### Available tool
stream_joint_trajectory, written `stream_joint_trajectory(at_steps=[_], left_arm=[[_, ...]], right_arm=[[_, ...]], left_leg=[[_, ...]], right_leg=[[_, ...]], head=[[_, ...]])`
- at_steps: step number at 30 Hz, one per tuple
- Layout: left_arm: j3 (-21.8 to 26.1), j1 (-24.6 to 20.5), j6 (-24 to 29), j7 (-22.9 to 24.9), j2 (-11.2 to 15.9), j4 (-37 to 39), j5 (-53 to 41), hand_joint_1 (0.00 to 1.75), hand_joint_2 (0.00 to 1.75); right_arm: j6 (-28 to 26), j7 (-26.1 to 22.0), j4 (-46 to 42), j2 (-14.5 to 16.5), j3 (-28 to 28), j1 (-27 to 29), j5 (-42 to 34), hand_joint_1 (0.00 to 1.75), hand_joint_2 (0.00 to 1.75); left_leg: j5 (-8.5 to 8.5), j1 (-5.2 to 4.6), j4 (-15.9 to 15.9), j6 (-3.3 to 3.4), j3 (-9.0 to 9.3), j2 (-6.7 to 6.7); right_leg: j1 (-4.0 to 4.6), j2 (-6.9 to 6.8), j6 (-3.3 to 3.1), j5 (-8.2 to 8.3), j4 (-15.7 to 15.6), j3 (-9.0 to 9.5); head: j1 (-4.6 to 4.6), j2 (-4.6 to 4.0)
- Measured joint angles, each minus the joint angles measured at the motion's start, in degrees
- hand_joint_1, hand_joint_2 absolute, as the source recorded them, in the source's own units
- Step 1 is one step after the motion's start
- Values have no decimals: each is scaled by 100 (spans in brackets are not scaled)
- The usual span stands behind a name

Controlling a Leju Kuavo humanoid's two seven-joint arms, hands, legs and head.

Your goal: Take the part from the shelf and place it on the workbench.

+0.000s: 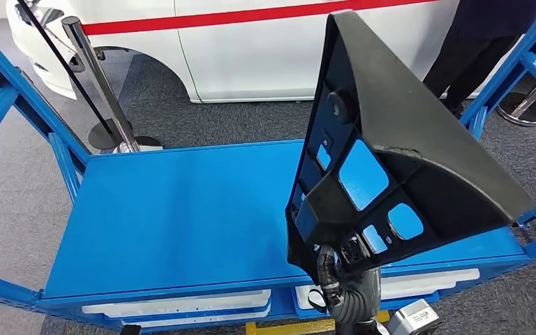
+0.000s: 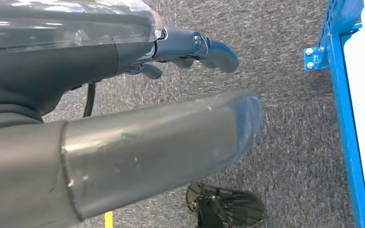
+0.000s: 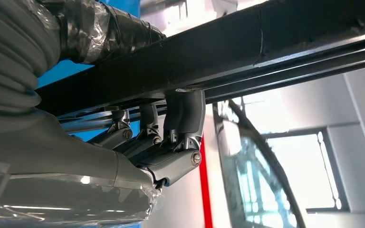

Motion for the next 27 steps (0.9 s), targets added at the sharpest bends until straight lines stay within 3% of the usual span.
stream_joint_trajectory(at_steps=[3,4,6,8,9,10,11,13,15,18,19,20,21,23,24,25,26,27], left_arm=[[24,-1,20,33,0,0,-40,0,0],[28,0,20,46,-1,0,-54,0,0],[31,-1,20,60,-6,0,-77,0,0],[31,-3,19,69,-10,0,-91,0,0],[32,-3,18,74,-9,0,-93,0,0],[32,-2,16,77,-9,0,-93,0,0],[33,-4,15,79,-9,0,-93,0,0],[33,-18,8,79,-5,-1,-93,0,0],[33,-41,2,79,-5,-2,-94,0,0],[37,-47,-3,90,-9,-2,-98,0,0],[39,-46,-7,97,-10,-1,-99,0,0],[45,-48,-10,103,-11,-1,-100,0,0],[55,-51,-14,106,-13,0,-101,0,0],[82,-56,-18,110,-13,0,-102,0,0],[95,-55,-20,111,-13,0,-102,0,0],[105,-54,-21,111,-13,0,-102,0,0],[113,-53,-24,113,-14,0,-102,0,0],[118,-54,-26,115,-15,0,-102,0,0]], right_arm=[[154,-17,1,-25,1,79,-22,175,175],[201,-19,1,-30,1,95,-27,175,175],[270,-23,-1,-34,1,115,-34,175,175],[295,-26,-2,-41,1,136,-49,175,175],[298,-26,-2,-47,1,145,-59,175,175],[300,-26,-2,-53,1,154,-66,175,175],[300,-26,-2,-59,1,162,-72,175,175],[304,-26,-3,-64,1,174,-82,175,175],[323,-26,-5,-68,1,184,-93,175,175],[373,-26,-8,-75,1,197,-104,175,175],[384,-27,-9,-79,1,202,-104,175,175],[391,-28,-11,-84,1,208,-104,175,175],[396,-30,-13,-90,1,213,-105,175,175],[400,-30,-15,-103,1,226,-105,175,175],[399,-30,-15,-109,1,233,-106,175,175],[399,-29,-15,-114,1,240,-105,175,175],[399,-28,-15,-116,1,245,-104,175,175],[399,-28,-15,-117,1,247,-104,175,175]], left_leg=[[10,13,23,-98,-38,-7],[-70,21,87,-123,-71,-4],[-471,31,544,-158,-242,0],[-932,32,1273,-170,-474,2],[-1042,28,1507,-163,-514,2],[-1041,20,1529,-141,-448,2],[-939,2,1307,-102,-259,1],[-674,-53,458,23,303,7],[-530,-112,-110,113,624,26],[-377,-142,-235,161,608,44],[-299,-127,-273,184,578,55],[-216,-107,-311,214,529,70],[-139,-86,-332,235,464,84],[-27,-84,-313,259,304,97],[27,-83,-293,248,219,101],[77,-79,-265,234,133,105],[121,-71,-225,212,42,106],[152,-62,-177,188,-45,105]], right_leg=[[23,5,-117,49,-13,-50],[18,-2,-167,80,-24,-75],[18,-20,-256,149,-41,-152],[51,-31,-300,218,-34,-256],[72,-35,-309,255,-26,-311],[94,-35,-315,292,-18,-364],[116,-34,-318,330,-10,-412],[150,-33,-309,407,-3,-482],[149,-43,-262,485,-10,-513],[116,-63,-158,606,-54,-524],[115,-57,-127,556,-34,-547],[114,-48,-99,402,67,-593],[104,-40,-71,144,283,-664],[66,-33,-12,-408,943,-817],[42,-34,18,-538,1249,-847],[20,-35,44,-532,1412,-808],[-2,-36,66,-420,1387,-672],[-22,-38,82,-268,1147,-434]], head=[[-1,0],[-2,0],[-3,0],[-4,0],[-3,0],[-3,0],[-3,0],[-3,0],[-2,0],[-2,0],[0,0],[0,0],[2,0],[3,0],[3,0],[2,0],[3,0],[2,0]])
